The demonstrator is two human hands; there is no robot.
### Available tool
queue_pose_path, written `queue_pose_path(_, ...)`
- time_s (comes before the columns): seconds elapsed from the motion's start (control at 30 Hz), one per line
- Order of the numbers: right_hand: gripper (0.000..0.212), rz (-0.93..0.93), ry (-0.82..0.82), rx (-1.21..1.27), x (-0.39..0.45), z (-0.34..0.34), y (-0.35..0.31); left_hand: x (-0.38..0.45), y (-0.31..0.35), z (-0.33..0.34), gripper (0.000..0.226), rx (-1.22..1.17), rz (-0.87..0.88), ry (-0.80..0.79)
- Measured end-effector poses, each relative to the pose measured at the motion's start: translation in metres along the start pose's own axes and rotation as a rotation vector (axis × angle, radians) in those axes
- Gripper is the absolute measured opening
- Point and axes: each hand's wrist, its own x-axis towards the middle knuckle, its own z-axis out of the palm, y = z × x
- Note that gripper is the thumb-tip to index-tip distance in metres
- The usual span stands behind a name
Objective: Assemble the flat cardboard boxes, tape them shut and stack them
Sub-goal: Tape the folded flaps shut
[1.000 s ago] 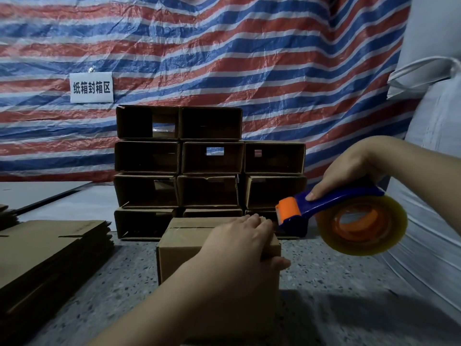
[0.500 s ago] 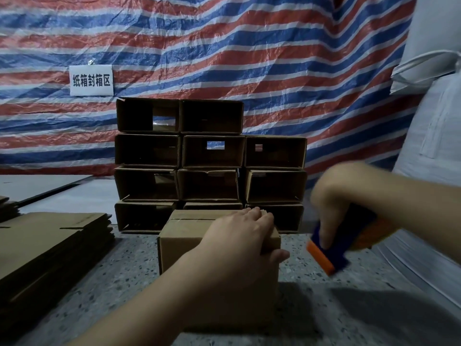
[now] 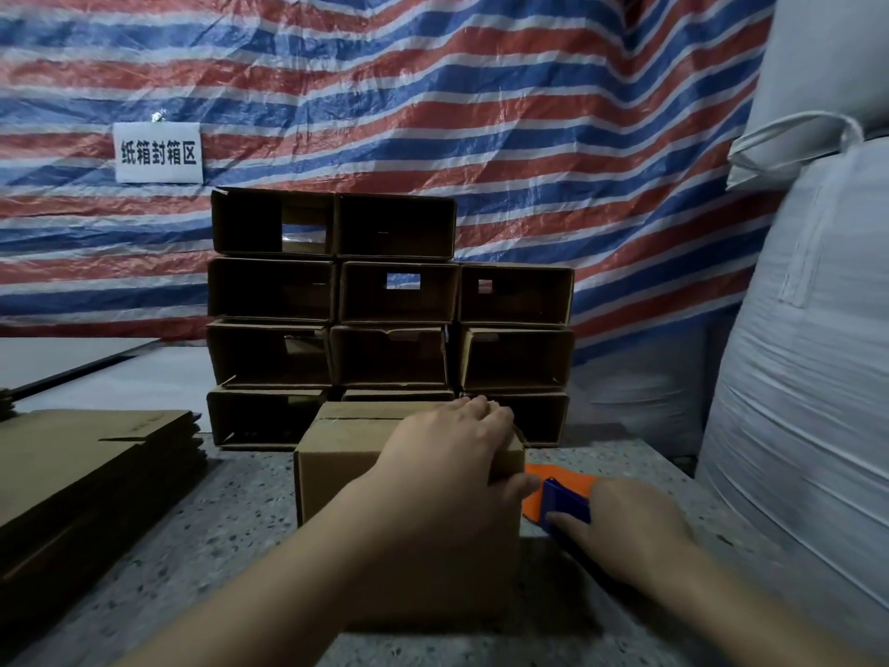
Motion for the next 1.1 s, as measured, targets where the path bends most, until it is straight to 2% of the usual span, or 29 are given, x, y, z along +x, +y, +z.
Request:
queue_pose_path(0.1, 0.058, 0.048, -0.001, -0.005, -0.004, 0.001, -0.002, 0.000, 0.001, -0.001, 0.070, 0.003, 0.001, -0.009)
queue_pose_path(0.17, 0.074, 0.078, -0.024, -0.061, -0.005, -0.007, -0.005, 0.000, 0.000, -0.001, 0.070, 0.006, 0.003, -0.010)
queue_pose_path(0.23, 0.080, 0.080, 0.076, -0.026, -0.003, -0.023, -0.008, 0.000, 0.000, -0.001, 0.070, 0.006, 0.008, -0.002)
queue_pose_path(0.3, 0.071, 0.068, 0.233, 0.269, 0.002, -0.039, -0.010, 0.000, 0.000, -0.001, 0.071, 0.002, 0.007, -0.003)
queue_pose_path(0.33, 0.068, 0.080, 0.242, 0.509, 0.004, -0.045, -0.012, 0.000, 0.001, -0.001, 0.072, 0.002, 0.006, -0.004)
queue_pose_path(0.37, 0.065, 0.120, 0.165, 0.774, 0.006, -0.052, -0.014, 0.000, 0.001, 0.000, 0.072, 0.003, 0.005, -0.003)
queue_pose_path(0.43, 0.062, 0.207, -0.162, 1.182, 0.004, -0.060, -0.023, 0.000, 0.001, 0.000, 0.072, 0.005, 0.006, 0.001)
queue_pose_path(0.5, 0.063, 0.234, -0.406, 1.394, 0.001, -0.058, -0.030, 0.000, 0.001, 0.000, 0.071, 0.004, 0.005, 0.006)
queue_pose_path(0.57, 0.070, 0.249, -0.487, 1.519, 0.001, -0.053, -0.034, -0.001, 0.002, -0.001, 0.069, 0.005, 0.009, 0.011)
queue_pose_path(0.67, 0.069, 0.216, -0.551, 1.629, 0.000, -0.051, -0.040, 0.000, 0.002, -0.002, 0.065, 0.009, 0.019, 0.010)
queue_pose_path(0.73, 0.060, 0.203, -0.569, 1.685, 0.000, -0.051, -0.043, 0.000, 0.002, -0.001, 0.067, 0.010, 0.022, 0.004)
queue_pose_path(0.83, 0.036, 0.214, -0.488, 1.766, 0.000, -0.051, -0.045, 0.000, 0.001, -0.001, 0.067, 0.013, 0.022, 0.009)
queue_pose_path(0.9, 0.027, 0.219, -0.421, 1.739, 0.001, -0.051, -0.045, 0.000, 0.001, -0.001, 0.065, 0.006, 0.021, 0.013)
queue_pose_path(1.0, 0.027, 0.208, -0.367, 1.687, 0.002, -0.049, -0.044, -0.001, 0.001, 0.000, 0.063, 0.010, 0.033, 0.030)
queue_pose_path(1.1, 0.036, 0.171, -0.341, 1.680, -0.001, -0.042, -0.052, -0.001, 0.000, 0.001, 0.066, 0.008, 0.037, 0.051)
